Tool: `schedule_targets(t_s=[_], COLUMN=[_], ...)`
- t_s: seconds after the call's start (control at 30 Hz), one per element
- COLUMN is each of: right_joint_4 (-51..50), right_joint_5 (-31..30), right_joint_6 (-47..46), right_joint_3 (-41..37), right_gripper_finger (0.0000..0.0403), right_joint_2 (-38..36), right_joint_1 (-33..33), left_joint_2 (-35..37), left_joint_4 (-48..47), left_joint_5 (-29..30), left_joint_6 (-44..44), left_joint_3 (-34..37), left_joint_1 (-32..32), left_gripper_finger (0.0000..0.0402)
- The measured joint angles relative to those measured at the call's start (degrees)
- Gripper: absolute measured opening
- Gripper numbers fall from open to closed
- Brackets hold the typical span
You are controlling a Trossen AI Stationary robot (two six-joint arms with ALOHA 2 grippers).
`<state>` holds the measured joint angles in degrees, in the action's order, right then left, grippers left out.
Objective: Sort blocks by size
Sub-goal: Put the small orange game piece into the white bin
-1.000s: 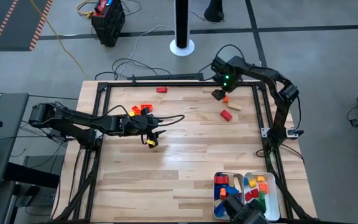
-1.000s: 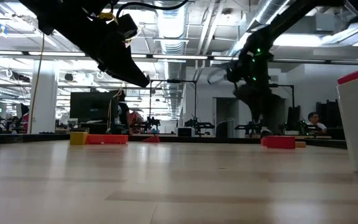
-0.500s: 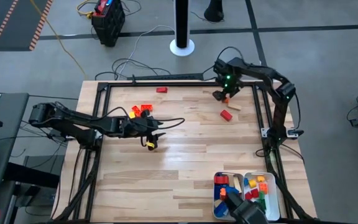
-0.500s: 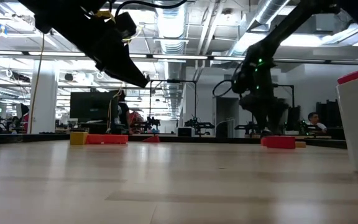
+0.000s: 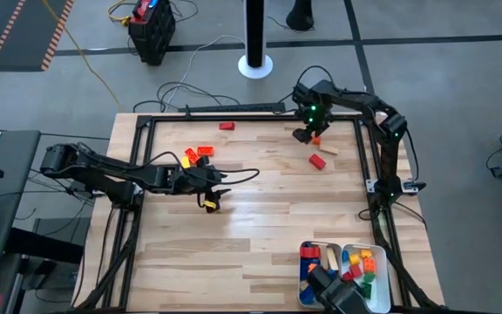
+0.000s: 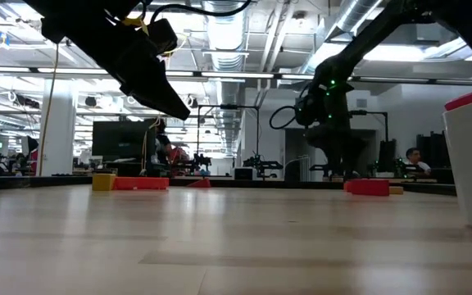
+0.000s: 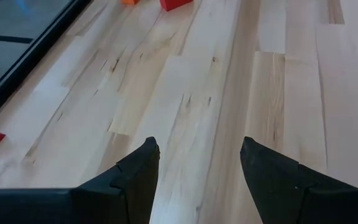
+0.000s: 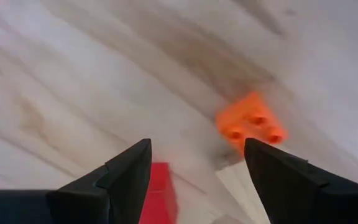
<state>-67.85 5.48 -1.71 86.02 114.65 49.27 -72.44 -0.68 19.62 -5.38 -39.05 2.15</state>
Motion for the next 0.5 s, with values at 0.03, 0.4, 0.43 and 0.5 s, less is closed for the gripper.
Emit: schedule_targets(t_s=[0.03,0.4,0.43,0.5], right_joint_4=[0.0,-3.4,-3.4,-3.4], right_joint_5=[-0.3,-2.6,-3.0,-3.0], right_joint_6=[-0.6,-1.3,-1.3,-1.0], right_joint_3=[0.0,0.0,0.3,0.3], right_gripper_finger=[0.029,0.029,0.029,0.029], right_joint_2=[0.0,0.2,0.7,1.9], right_joint_1=[0.3,0.7,0.9,1.5], left_joint_2=[0.0,0.0,0.0,0.0], left_joint_4=[-0.1,0.2,0.3,0.3], left_joint_5=[0.0,0.0,0.0,0.0], left_joint_6=[-0.1,-0.3,-0.3,-0.3], left_joint_3=[0.0,0.0,0.0,0.0], left_joint_1=[0.0,0.1,0.1,0.1], left_gripper_finger=[0.0217,0.0217,0.0217,0.0217])
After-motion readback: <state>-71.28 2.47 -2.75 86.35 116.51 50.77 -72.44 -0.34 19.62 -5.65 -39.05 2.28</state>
